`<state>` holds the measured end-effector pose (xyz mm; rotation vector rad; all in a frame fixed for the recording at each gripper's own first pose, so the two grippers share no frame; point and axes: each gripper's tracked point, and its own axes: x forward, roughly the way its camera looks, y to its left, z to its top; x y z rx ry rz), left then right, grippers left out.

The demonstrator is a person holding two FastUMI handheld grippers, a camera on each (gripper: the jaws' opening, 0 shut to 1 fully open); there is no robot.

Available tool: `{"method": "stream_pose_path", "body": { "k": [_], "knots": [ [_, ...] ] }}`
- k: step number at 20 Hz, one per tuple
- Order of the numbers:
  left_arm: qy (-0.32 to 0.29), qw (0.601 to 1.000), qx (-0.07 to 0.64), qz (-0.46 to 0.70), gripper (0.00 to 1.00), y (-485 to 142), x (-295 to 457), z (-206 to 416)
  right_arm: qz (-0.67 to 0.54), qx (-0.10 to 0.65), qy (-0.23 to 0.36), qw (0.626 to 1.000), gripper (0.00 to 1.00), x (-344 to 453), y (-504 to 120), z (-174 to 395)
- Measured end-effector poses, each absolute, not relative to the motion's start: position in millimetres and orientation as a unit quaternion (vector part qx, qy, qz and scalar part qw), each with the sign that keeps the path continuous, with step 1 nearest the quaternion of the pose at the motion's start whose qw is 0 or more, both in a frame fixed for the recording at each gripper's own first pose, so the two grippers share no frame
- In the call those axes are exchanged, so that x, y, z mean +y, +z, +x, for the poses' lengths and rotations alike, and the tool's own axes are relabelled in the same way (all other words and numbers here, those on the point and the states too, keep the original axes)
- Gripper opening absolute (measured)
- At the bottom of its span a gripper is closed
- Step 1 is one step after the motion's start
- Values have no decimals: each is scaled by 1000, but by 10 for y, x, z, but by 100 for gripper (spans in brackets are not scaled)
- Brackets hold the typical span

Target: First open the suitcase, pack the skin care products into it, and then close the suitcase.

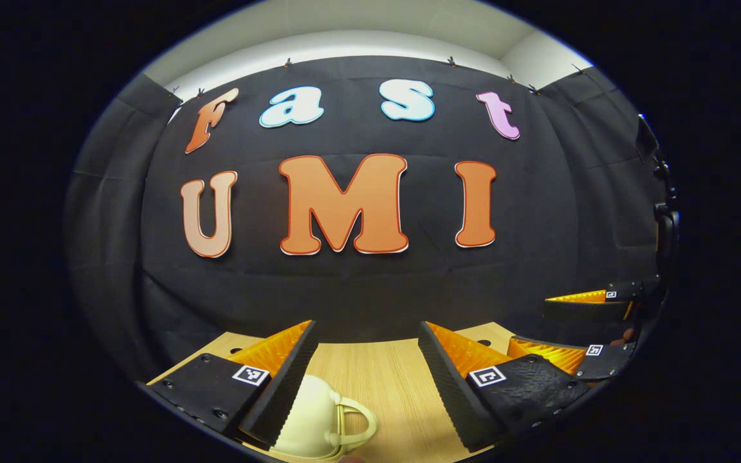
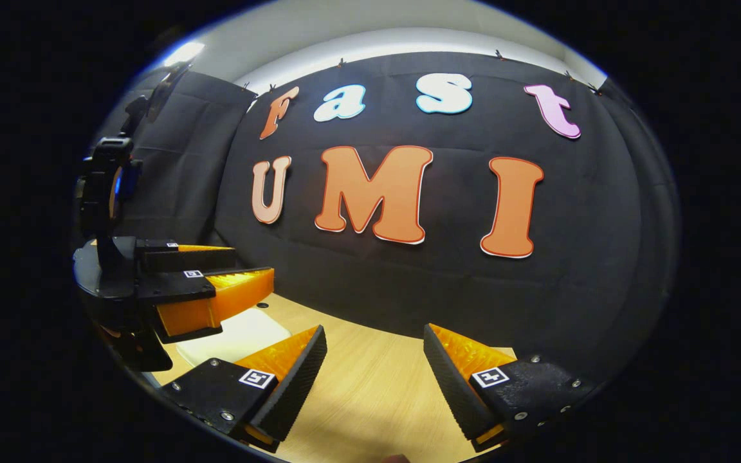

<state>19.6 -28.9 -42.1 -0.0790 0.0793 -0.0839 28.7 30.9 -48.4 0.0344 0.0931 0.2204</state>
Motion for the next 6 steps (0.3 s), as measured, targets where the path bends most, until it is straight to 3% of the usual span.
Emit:
{"method": "stream_pose_path", "body": {
  "k": [6],
  "knots": [
    [-72,995,49,-40,96,-513,-175,256,22,50,84,995,96,380,-401,352]
  ]
}}
